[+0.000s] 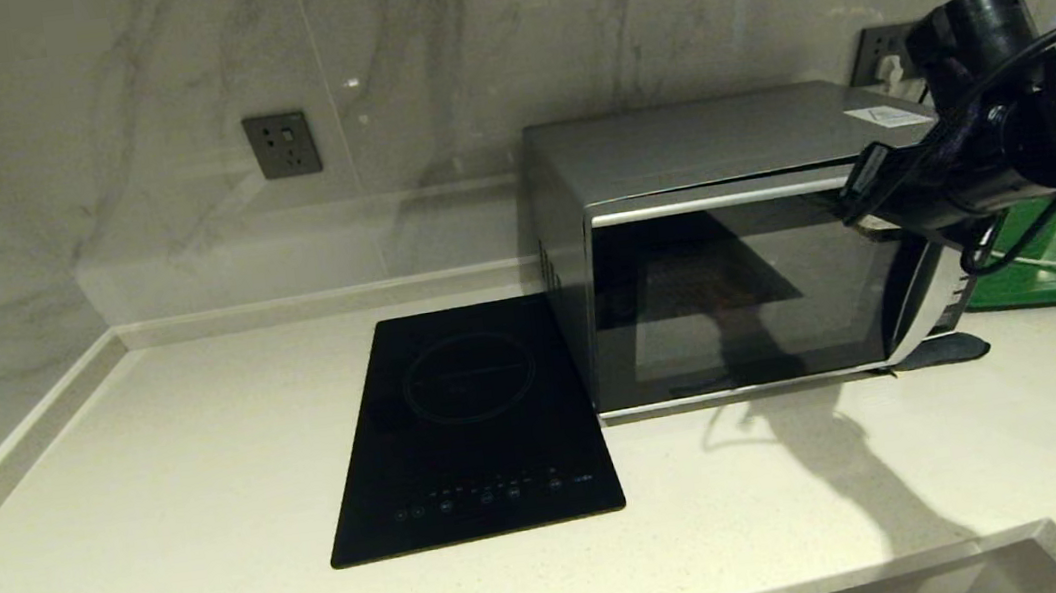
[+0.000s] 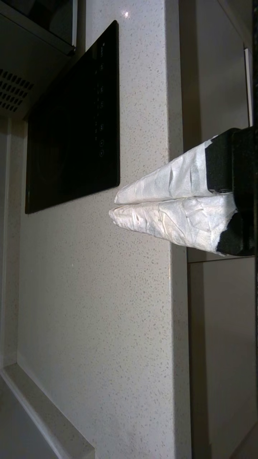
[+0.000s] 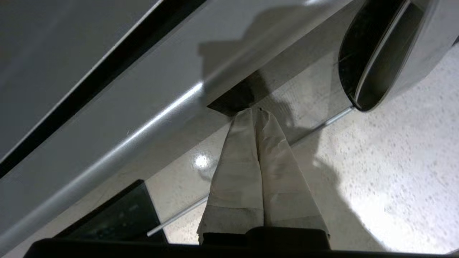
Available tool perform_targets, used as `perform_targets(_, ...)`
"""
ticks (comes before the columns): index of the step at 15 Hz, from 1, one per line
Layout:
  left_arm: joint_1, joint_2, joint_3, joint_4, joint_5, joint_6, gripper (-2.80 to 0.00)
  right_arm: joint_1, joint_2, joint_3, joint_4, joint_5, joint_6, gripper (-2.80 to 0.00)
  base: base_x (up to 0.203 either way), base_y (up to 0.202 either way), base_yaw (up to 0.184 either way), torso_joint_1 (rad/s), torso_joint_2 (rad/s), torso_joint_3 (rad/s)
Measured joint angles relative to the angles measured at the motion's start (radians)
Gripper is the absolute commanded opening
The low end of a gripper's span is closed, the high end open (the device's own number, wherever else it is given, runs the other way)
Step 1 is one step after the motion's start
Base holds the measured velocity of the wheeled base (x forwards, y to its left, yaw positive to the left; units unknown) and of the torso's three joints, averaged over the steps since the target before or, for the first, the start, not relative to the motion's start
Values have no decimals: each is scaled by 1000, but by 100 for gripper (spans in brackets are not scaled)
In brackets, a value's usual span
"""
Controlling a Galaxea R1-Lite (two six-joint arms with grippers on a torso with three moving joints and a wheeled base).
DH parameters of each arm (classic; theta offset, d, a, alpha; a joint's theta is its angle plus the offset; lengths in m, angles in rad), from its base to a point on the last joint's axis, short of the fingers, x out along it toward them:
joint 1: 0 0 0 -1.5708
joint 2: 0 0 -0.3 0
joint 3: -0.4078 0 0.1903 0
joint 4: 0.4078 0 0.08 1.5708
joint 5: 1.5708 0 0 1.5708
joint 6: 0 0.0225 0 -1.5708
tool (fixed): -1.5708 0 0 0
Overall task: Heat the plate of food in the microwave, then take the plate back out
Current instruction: Close the microwave oven
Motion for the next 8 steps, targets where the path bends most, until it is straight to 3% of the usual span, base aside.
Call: perform_targets(8,0,0,0,0,0,0,-280,-27,63,-90,-21,56,8,-280,0,0,0,0,0,0)
